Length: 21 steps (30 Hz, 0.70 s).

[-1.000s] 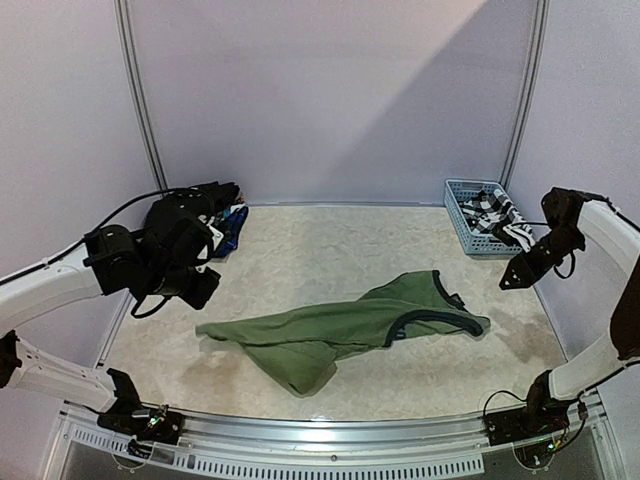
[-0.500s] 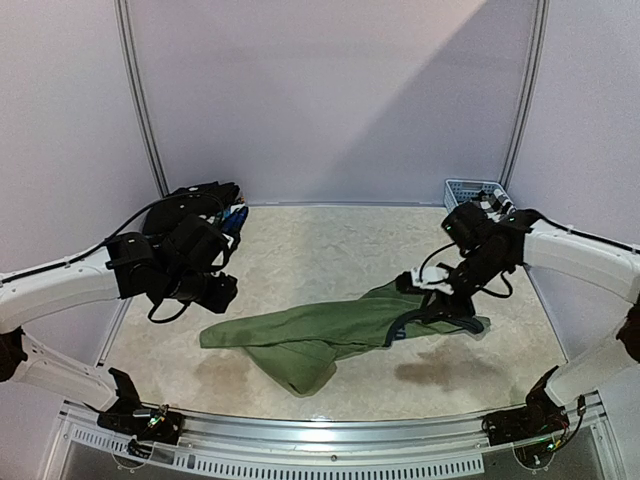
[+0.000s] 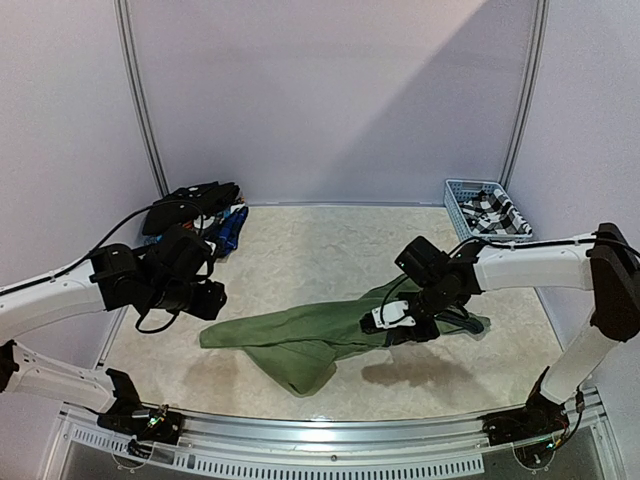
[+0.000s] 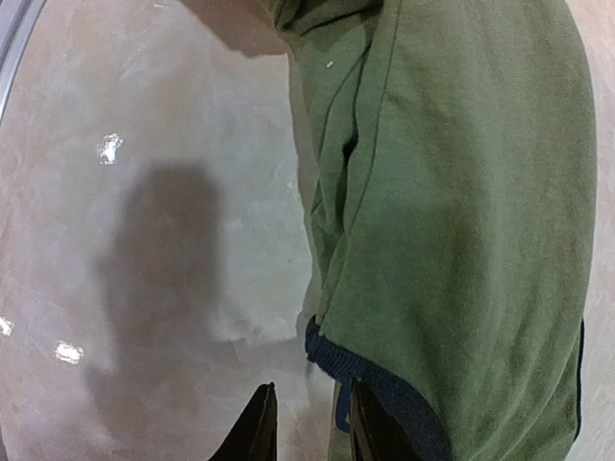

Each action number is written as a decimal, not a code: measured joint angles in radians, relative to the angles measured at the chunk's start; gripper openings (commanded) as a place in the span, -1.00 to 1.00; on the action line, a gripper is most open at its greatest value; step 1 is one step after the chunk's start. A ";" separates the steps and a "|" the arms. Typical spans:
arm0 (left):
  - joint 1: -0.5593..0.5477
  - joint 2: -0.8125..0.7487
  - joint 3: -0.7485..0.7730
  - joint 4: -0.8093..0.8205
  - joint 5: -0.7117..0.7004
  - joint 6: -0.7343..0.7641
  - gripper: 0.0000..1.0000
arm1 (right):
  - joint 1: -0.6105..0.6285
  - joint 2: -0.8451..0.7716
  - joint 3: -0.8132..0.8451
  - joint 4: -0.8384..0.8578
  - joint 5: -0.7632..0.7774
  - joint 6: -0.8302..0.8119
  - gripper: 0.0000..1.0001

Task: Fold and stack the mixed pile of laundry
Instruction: Pick up the crumpled tank top from the center of the board.

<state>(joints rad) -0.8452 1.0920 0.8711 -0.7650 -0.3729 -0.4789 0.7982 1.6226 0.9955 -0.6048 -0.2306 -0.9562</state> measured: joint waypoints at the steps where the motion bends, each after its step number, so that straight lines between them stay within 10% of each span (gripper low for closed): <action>1: 0.002 0.000 0.000 0.000 -0.001 -0.002 0.02 | 0.005 0.010 0.000 0.010 0.001 -0.001 -0.46; 21: 0.030 0.000 -0.016 -0.011 -0.002 -0.002 0.04 | 0.042 0.114 -0.013 0.112 0.073 -0.016 -0.48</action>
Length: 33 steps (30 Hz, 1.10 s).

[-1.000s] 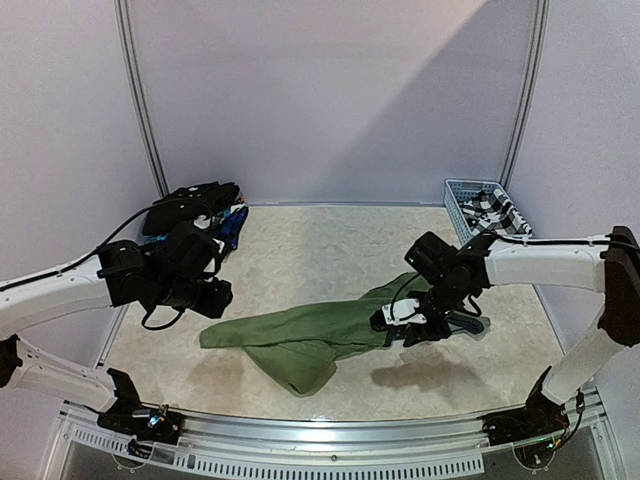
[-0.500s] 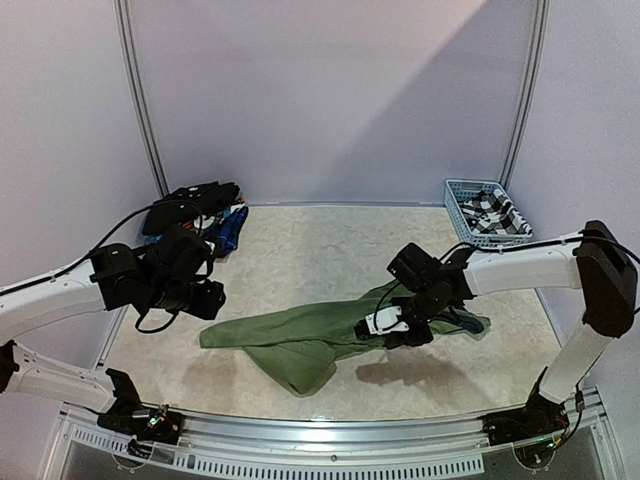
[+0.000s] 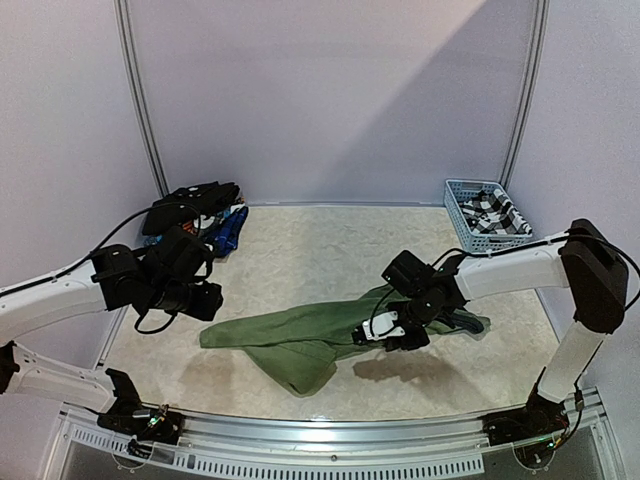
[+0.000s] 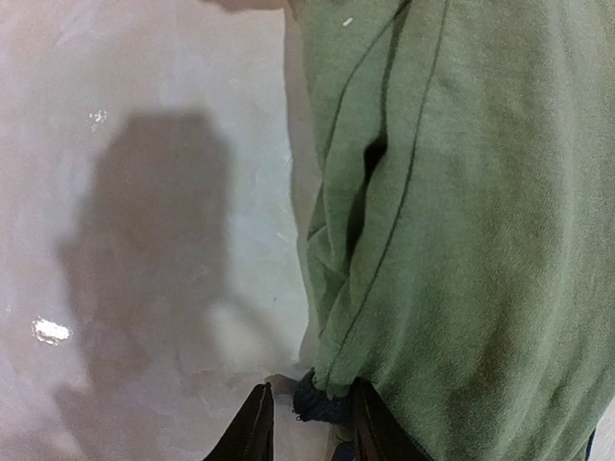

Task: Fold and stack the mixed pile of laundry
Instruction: Pick up the crumpled tank top from the center of the board.

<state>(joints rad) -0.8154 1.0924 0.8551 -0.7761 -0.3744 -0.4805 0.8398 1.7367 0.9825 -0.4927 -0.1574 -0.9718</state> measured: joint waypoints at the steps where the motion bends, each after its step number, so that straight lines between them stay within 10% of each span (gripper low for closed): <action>1: 0.001 0.000 0.000 0.000 0.000 0.000 0.04 | 0.001 0.000 0.000 0.002 0.003 0.000 -0.57; 11: 0.034 0.029 -0.014 0.002 0.016 0.091 -0.02 | 0.005 -0.028 0.014 -0.006 0.050 0.048 -0.93; 18: 0.136 0.069 -0.029 0.006 0.269 0.233 -0.04 | 0.000 -0.157 0.126 -0.081 0.076 0.074 -0.94; 33: 0.136 0.375 0.340 -0.342 0.316 0.532 -0.26 | -0.233 -0.059 0.380 -0.127 0.047 0.166 -0.96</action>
<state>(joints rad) -0.6796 1.4673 1.1950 -1.1183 -0.0586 0.0513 0.6064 1.6775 1.3621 -0.6197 -0.1101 -0.8062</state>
